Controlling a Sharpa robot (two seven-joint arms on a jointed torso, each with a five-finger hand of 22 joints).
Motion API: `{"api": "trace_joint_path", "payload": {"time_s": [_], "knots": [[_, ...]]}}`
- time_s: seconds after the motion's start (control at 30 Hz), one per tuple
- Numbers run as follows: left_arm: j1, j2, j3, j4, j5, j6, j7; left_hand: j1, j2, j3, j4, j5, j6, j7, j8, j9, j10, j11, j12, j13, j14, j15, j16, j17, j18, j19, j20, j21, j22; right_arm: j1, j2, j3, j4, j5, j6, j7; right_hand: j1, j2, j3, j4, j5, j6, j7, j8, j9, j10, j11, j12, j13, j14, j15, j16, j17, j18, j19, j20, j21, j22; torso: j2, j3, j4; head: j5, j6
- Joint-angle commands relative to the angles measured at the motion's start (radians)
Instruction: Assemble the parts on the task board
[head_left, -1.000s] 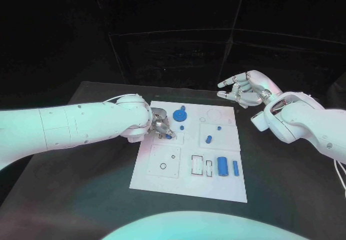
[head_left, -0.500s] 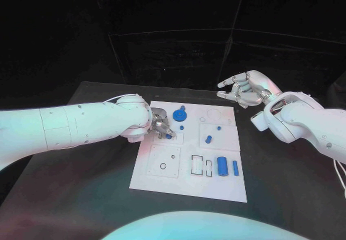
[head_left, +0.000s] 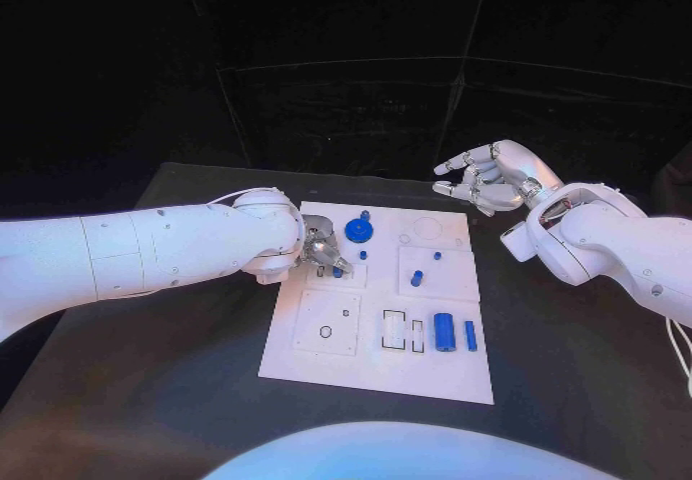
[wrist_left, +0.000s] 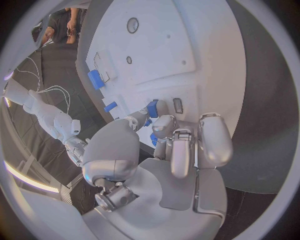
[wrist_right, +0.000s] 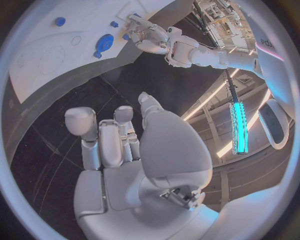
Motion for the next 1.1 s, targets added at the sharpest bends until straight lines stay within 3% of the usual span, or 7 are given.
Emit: {"api": "trace_joint_path", "payload": {"time_s": [0.03, 0.53, 0.63, 0.73, 0.87, 0.97, 1.1], "knots": [[0.0, 0.001, -0.001, -0.001, -0.002, 0.005, -0.003, -0.011, -0.001, -0.013, 0.004, -0.002, 0.007, 0.0, 0.004, 0.001, 0.005, 0.001, 0.005, 0.001, 0.106, -0.007, 0.003, 0.263, -0.019, 0.006, -0.001, 0.005, 0.002, 0.002, 0.001, 0.001, 0.001, 0.003, 0.006, 0.005, -0.011, -0.001, -0.006, 0.002, 0.005, 0.0, -0.003, 0.006, -0.002, -0.008, 0.0, -0.004, -0.001, 0.033, -0.007, -0.004, 0.0, 0.006, -0.005, -0.003, -0.006, -0.002, 0.0, -0.0001, 0.0003, 0.0, -0.001], [0.019, -0.031, 0.009, 0.031, -0.005, -0.015, -0.005, -0.054, -0.049, -0.226, 0.08, -0.006, -0.006, -0.001, 0.002, 0.004, -0.014, 0.0, -0.014, -0.029, 0.106, -0.01, 0.003, 0.263, -0.014, -0.003, -0.005, -0.016, -0.019, 0.002, 0.007, 0.001, -0.008, 0.003, 0.006, 0.004, -0.019, -0.001, -0.011, 0.007, 0.006, -0.002, -0.003, 0.007, -0.002, -0.005, 0.0, 0.002, 0.003, 0.034, -0.007, -0.001, 0.004, 0.005, -0.003, -0.003, -0.005, 0.002, 0.0, -0.0005, -0.0004, 0.004, -0.003], [0.024, -0.038, 0.027, 0.038, -0.005, -0.018, -0.005, -0.036, -0.042, -0.255, 0.091, -0.007, -0.014, 0.001, -0.003, 0.003, -0.018, 0.001, -0.017, -0.035, 0.106, -0.009, 0.003, 0.263, -0.013, -0.005, -0.005, -0.021, -0.023, 0.002, 0.007, 0.001, -0.009, 0.003, 0.006, 0.004, -0.021, -0.001, -0.012, 0.008, 0.006, -0.002, -0.003, 0.007, -0.002, -0.005, 0.0, 0.002, 0.003, 0.034, -0.007, -0.001, 0.004, 0.005, -0.003, -0.003, -0.005, 0.002, 0.0, -0.0004, -0.0007, 0.002, -0.002], [0.027, -0.046, 0.062, 0.045, 0.002, -0.021, -0.001, -0.004, -0.036, -0.284, 0.094, -0.006, -0.031, 0.008, -0.015, -0.001, -0.032, 0.006, -0.029, -0.053, 0.106, -0.006, 0.003, 0.263, -0.011, -0.01, -0.003, -0.034, -0.038, 0.002, 0.009, 0.001, -0.012, 0.003, 0.004, 0.005, -0.021, -0.001, -0.012, 0.008, 0.006, -0.002, -0.003, 0.007, -0.002, -0.005, 0.0, 0.002, 0.003, 0.034, -0.007, -0.001, 0.004, 0.005, -0.003, -0.003, -0.005, 0.002, 0.0, -0.0008, -0.0006, 0.0, 0.001], [0.033, -0.056, 0.111, 0.047, 0.071, -0.012, 0.032, 0.059, -0.043, -0.334, 0.095, -0.005, -0.123, 0.046, -0.075, -0.031, -0.148, 0.038, -0.138, -0.206, 0.101, 0.019, -0.006, 0.246, -0.005, -0.027, 0.012, -0.07, -0.079, 0.001, 0.017, 0.0, -0.024, 0.003, 0.004, 0.008, -0.021, -0.001, -0.012, 0.008, 0.006, -0.002, -0.003, 0.007, -0.002, -0.005, 0.0, 0.002, 0.003, 0.034, -0.007, -0.001, 0.004, 0.005, -0.003, -0.003, -0.005, 0.002, -0.001, -0.0002, 0.0003, 0.004, 0.004], [0.043, -0.059, 0.128, 0.03, 0.095, 0.01, 0.044, 0.094, -0.04, -0.369, 0.105, -0.006, -0.148, 0.064, -0.094, -0.047, -0.179, 0.054, -0.148, -0.23, 0.101, 0.034, -0.008, 0.243, -0.004, -0.03, 0.026, -0.079, -0.088, 0.001, 0.022, 0.0, -0.029, 0.003, 0.004, 0.009, -0.021, -0.001, -0.012, 0.008, 0.006, -0.002, -0.003, 0.007, -0.002, -0.005, 0.0, 0.002, 0.003, 0.034, -0.007, -0.001, 0.004, 0.005, -0.003, -0.003, -0.005, 0.002, 0.0, 0.0003, 0.0014, 0.004, 0.005], [0.057, -0.044, 0.138, -0.029, 0.108, 0.068, 0.043, 0.118, -0.025, -0.389, 0.115, -0.006, -0.143, 0.066, -0.096, -0.054, -0.179, 0.058, -0.138, -0.224, 0.1, 0.037, -0.008, 0.242, -0.002, -0.03, 0.032, -0.081, -0.089, 0.001, 0.025, 0.0, -0.033, 0.003, 0.005, 0.009, -0.022, 0.0, -0.013, 0.009, 0.006, -0.002, -0.003, 0.007, -0.002, -0.004, 0.0, 0.003, 0.003, 0.034, -0.007, -0.001, 0.004, 0.005, -0.002, -0.003, -0.005, 0.002, -0.001, -0.001, 0.0026, 0.003, 0.006]]}}
